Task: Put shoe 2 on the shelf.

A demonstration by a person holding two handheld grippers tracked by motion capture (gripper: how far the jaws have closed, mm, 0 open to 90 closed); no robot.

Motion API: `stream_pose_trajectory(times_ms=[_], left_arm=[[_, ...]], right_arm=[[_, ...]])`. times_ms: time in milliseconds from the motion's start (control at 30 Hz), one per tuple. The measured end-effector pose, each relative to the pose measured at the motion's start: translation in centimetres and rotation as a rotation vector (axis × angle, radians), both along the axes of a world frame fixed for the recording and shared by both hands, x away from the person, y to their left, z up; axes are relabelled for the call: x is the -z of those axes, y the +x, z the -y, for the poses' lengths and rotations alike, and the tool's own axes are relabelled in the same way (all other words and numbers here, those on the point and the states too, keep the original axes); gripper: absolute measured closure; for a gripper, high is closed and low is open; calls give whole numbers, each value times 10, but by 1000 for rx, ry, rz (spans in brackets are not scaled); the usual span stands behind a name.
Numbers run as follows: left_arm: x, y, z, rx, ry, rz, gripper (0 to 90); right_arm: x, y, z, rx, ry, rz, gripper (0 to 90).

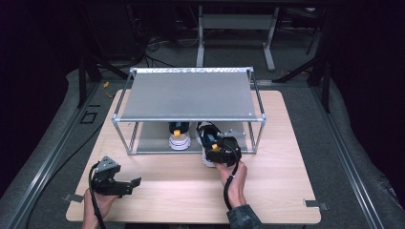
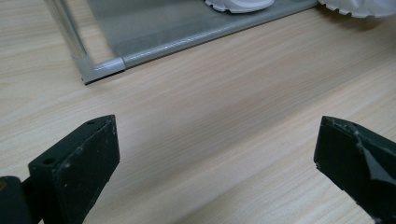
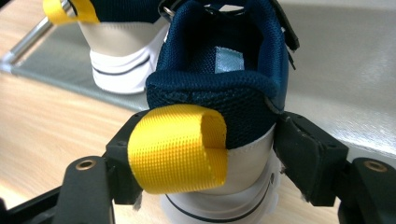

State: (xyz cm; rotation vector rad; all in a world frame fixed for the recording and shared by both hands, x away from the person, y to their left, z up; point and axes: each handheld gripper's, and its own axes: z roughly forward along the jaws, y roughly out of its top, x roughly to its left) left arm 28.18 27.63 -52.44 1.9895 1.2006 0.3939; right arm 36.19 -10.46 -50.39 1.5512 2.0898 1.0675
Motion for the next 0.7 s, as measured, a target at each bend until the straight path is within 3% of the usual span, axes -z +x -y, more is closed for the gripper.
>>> stream_pose_trajectory(times_ms=[67,167,300,333,367,400,433,467,500,567,633,667,700], left_arm=[[0,0,0,-1,1,-1,2],[0,-1,-1,-4,-4,2,2],[0,-4,-5,-10,-6,6,3],[0,-5,-7,-13,-8,5,3],[1,-5,-8,-11,-8,4,3],[1,-5,-9,-14,-9,1,3],[2,-5,-10,-18,-10,0,3],[2,-5,-10,-18,-13,1,3],[3,-5,-10,-19,-14,2,3],[2,-5,-10,-17,-17,3,3],[2,-5,-10,-14,-13,4,3],[1,-5,-9,-12,-15,5,3],[1,-5,-9,-12,-13,5,3]], right_arm=[[1,2,-3,-2,17,5,306],[4,6,-12,43,18,16,303],[4,6,-19,55,-6,23,277],[3,4,-18,24,18,16,254],[2,1,-18,27,5,12,245],[1,-2,-18,-13,27,-1,251],[0,-5,-20,8,-15,8,271],[-1,-8,-22,-18,-32,4,291],[-2,-11,-25,-1,-72,9,335],[-2,-14,-27,-20,-69,7,447],[0,-13,-29,-40,-58,3,475],[1,-14,-33,-7,-96,14,476],[2,-13,-35,-7,-97,19,477]])
